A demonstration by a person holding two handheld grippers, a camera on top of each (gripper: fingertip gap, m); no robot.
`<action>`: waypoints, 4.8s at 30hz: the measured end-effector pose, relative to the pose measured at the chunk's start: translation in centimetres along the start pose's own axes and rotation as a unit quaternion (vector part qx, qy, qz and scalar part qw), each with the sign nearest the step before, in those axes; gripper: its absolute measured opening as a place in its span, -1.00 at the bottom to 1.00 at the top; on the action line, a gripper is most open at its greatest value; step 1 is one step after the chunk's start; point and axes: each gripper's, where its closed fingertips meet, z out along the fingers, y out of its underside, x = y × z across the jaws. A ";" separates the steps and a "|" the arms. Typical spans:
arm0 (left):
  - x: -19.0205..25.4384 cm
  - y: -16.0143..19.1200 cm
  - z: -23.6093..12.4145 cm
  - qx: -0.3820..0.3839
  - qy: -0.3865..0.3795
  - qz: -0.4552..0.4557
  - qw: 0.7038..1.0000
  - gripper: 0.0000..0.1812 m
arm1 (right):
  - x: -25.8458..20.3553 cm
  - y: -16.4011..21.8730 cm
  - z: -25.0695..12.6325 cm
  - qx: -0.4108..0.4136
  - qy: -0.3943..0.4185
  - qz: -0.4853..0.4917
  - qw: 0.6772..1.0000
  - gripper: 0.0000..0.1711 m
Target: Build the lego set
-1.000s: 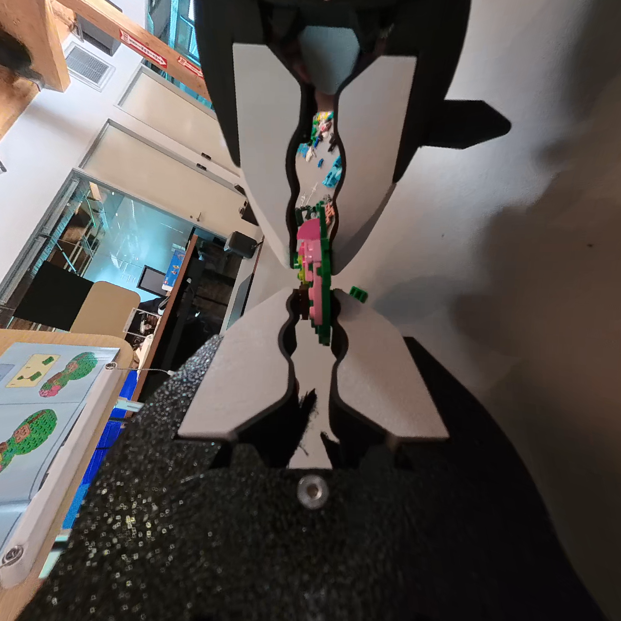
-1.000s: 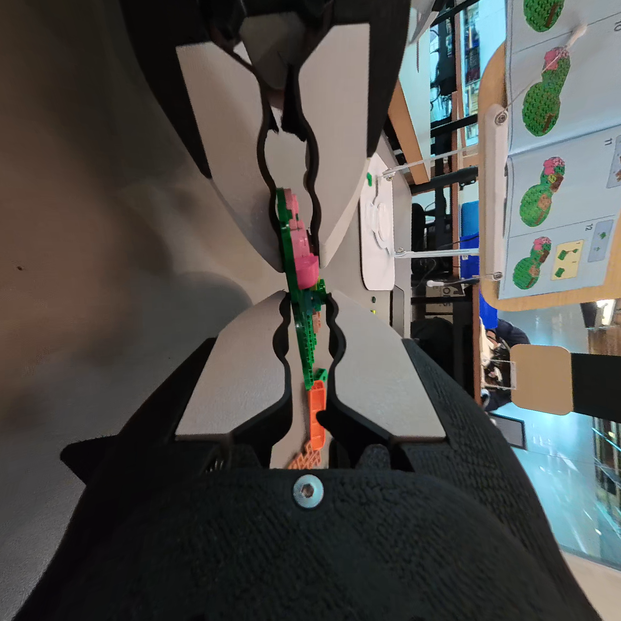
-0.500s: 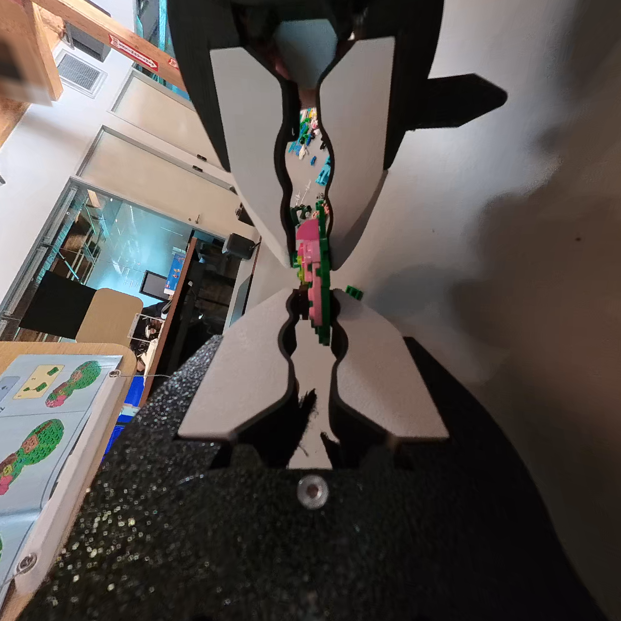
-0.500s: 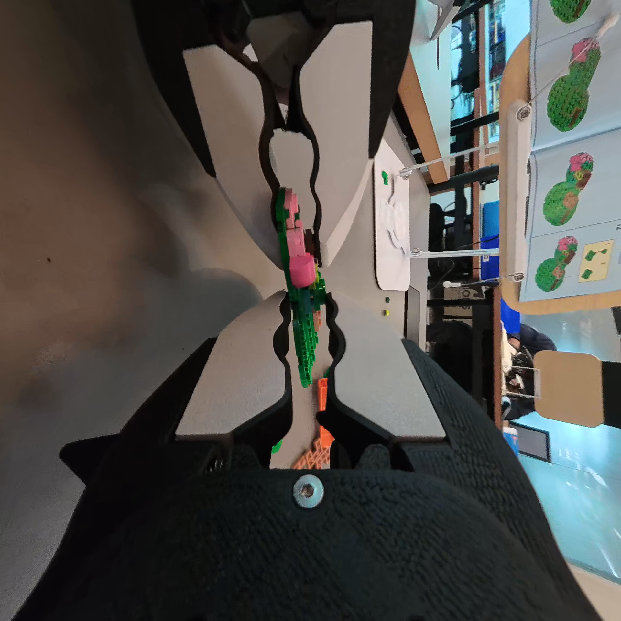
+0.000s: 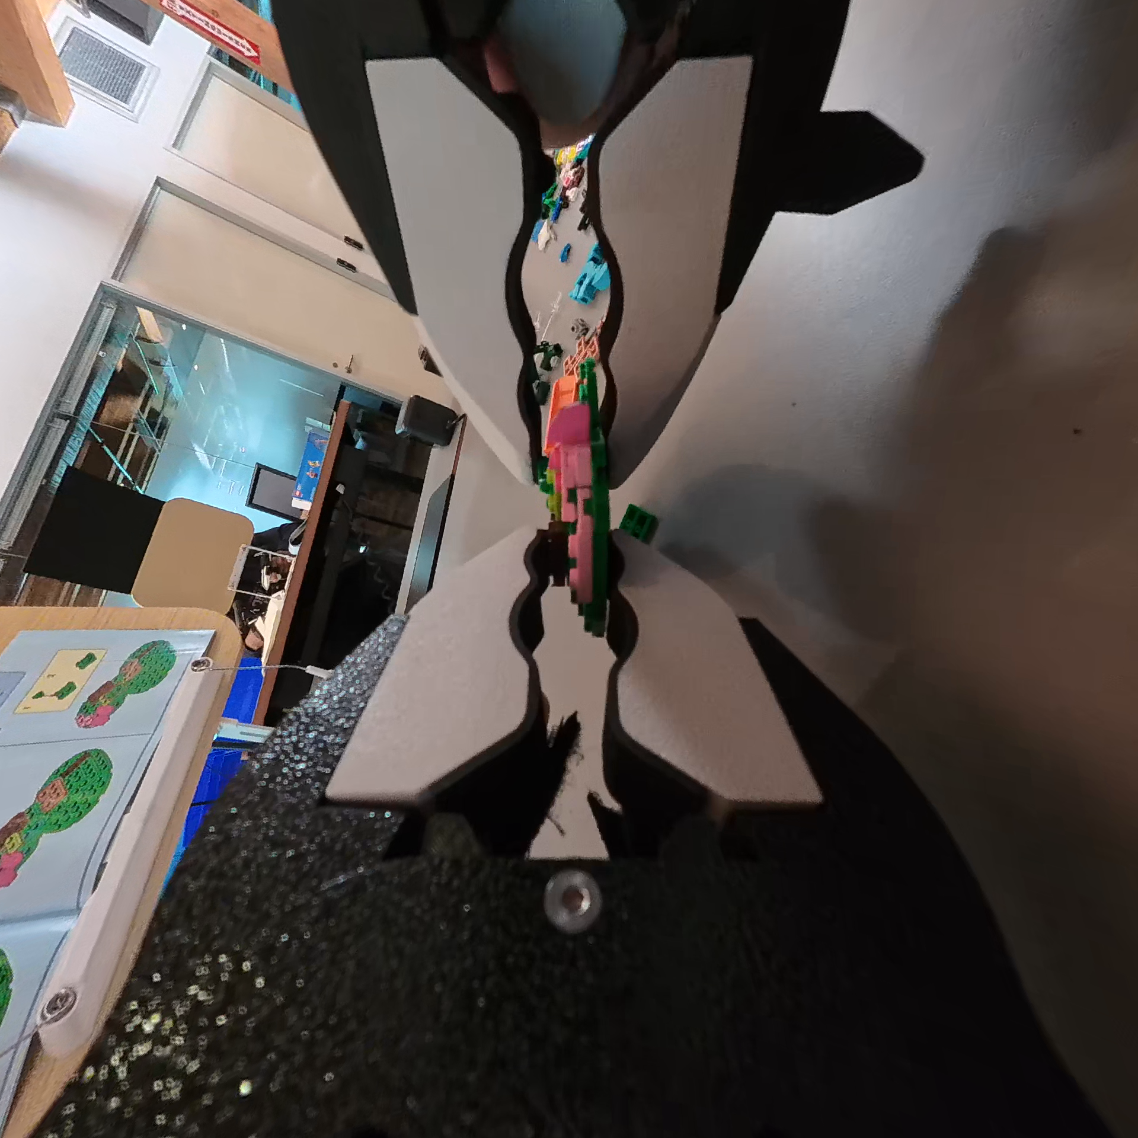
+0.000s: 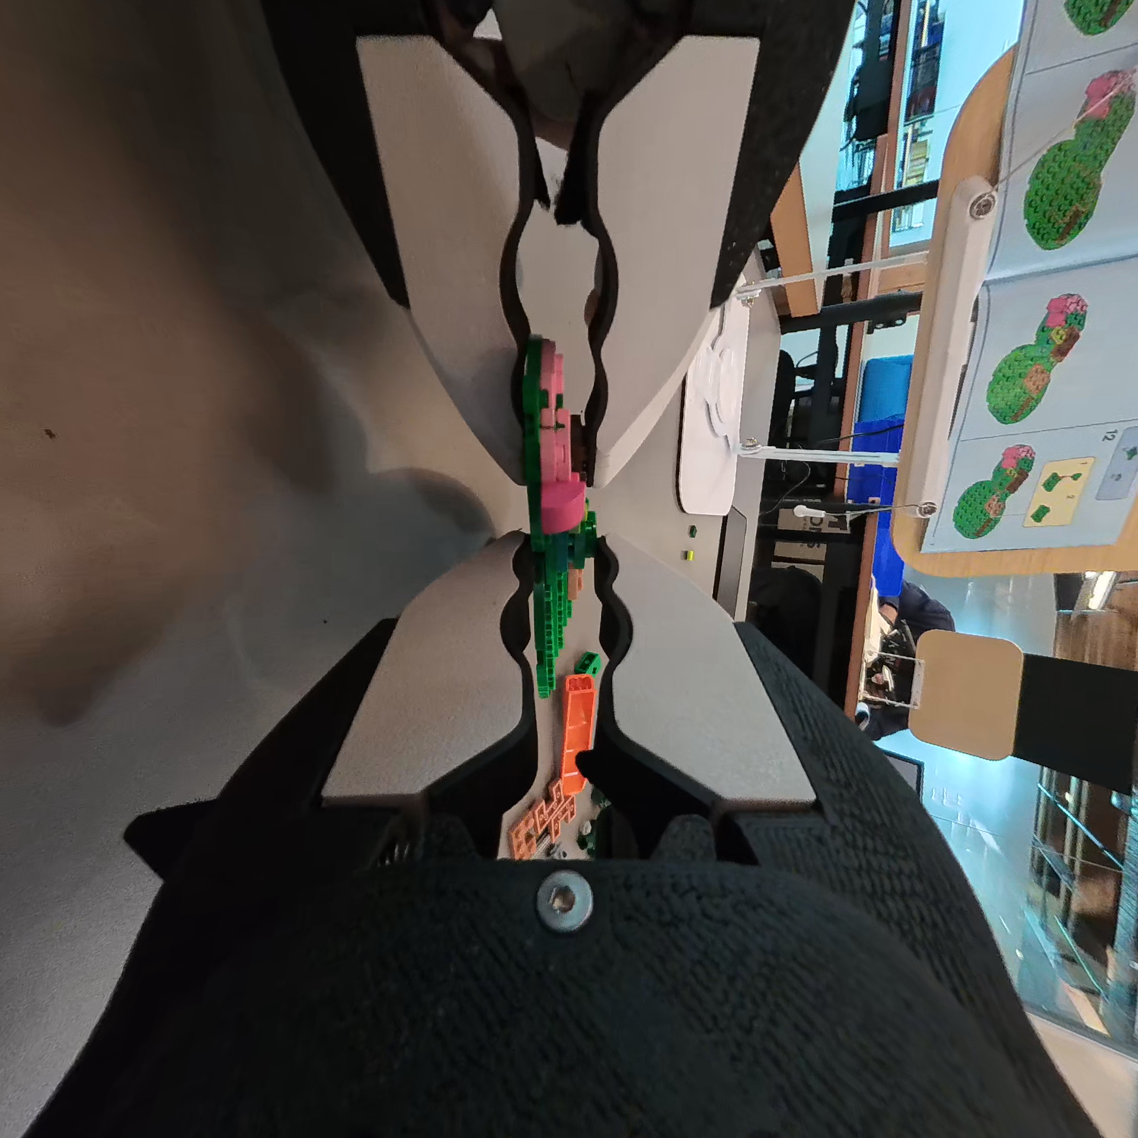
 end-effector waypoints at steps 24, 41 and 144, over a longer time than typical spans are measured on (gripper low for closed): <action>0.3 -0.4 -0.2 0.025 0.026 -0.033 0.999 -0.83 | -0.3 -0.2 -0.4 0.027 -0.035 0.041 0.998 -0.82; 0.1 -0.9 -0.4 0.042 0.017 -0.014 0.999 -0.82 | -0.1 -0.8 -0.2 0.057 0.014 -0.021 0.998 -0.79; -16.1 16.4 -7.0 -0.106 -0.480 -0.329 0.806 -0.42 | 6.7 1.6 -2.6 0.288 0.236 0.414 0.831 -1.00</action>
